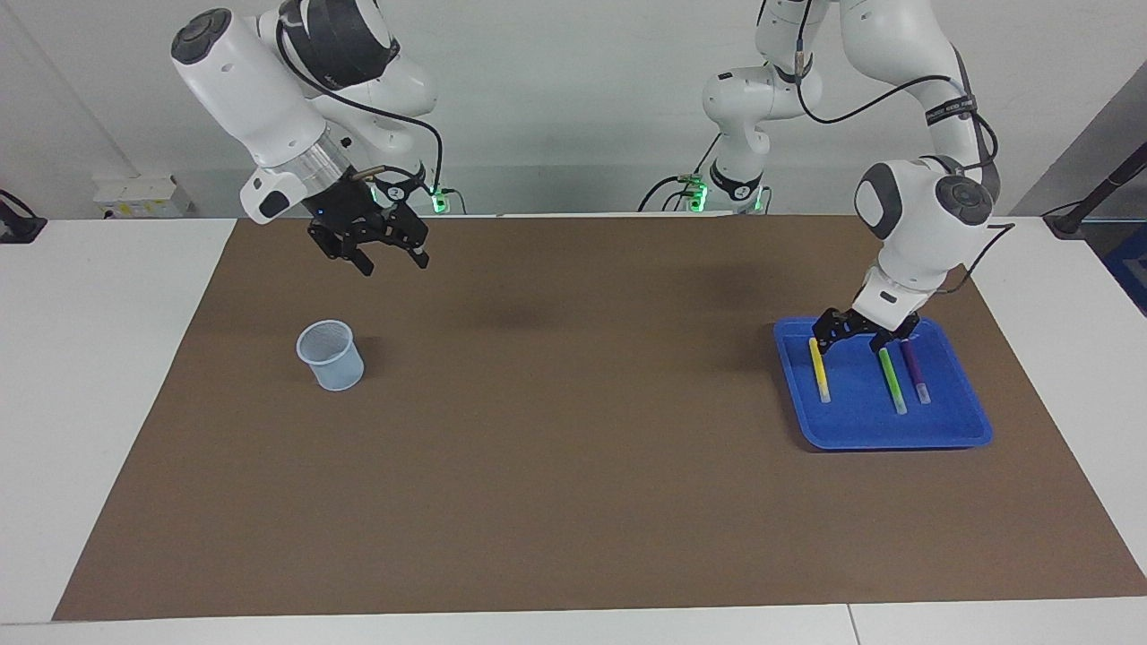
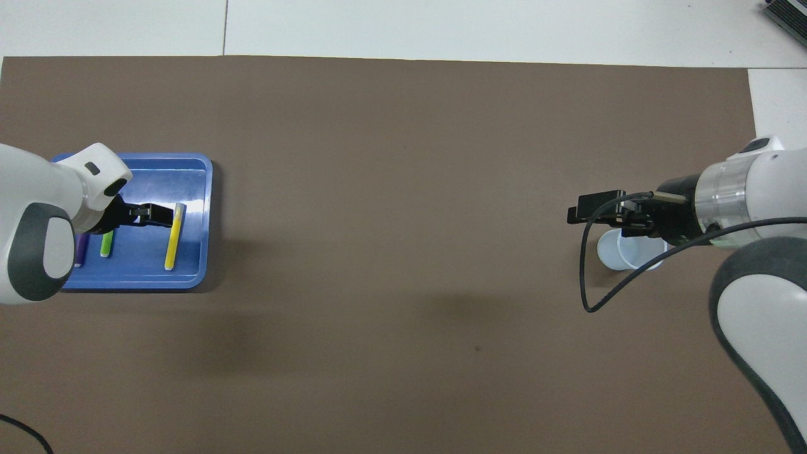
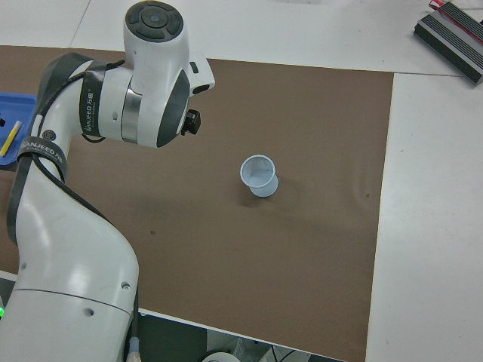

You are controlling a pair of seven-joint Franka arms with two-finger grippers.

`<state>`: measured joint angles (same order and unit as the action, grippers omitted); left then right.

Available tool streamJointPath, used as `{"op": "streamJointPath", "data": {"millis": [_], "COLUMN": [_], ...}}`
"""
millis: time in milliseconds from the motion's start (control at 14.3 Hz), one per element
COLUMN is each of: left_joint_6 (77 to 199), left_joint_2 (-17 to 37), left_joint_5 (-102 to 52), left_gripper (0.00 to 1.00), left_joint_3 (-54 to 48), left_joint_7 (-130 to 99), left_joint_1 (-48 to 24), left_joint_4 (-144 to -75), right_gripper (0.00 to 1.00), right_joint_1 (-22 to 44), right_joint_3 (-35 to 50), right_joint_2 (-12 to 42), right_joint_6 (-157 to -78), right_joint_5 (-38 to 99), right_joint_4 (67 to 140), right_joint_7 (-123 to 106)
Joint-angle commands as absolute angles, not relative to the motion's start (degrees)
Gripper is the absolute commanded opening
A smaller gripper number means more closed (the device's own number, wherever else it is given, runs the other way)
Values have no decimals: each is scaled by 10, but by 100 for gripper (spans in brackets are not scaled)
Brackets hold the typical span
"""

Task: Transfer and insert pens with both arms
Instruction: 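Reach the left gripper over the yellow pen while the right gripper advances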

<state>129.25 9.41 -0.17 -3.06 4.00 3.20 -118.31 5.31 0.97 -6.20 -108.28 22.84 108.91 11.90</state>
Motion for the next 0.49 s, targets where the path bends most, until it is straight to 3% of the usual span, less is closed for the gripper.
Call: {"op": "streamJointPath", "data": {"millis": [0,420], "left_joint_6": [1336,1371], "left_joint_2": [126,153], "left_joint_5": [5,5], "left_gripper": [100,100], "left_joint_3": [-28,-28], "left_joint_7": [47,48], "left_joint_1": [27,23], "left_joint_4": [-1187,-1187], "right_gripper": [100,100], "right_joint_1": [49,65], "right_joint_3": [11,11], "right_joint_2": [-66,-65], "right_joint_6": [-1099,-1113], "right_joint_5": [252,254], "right_joint_4": [1099,1099], "right_joint_7": [124,135]}}
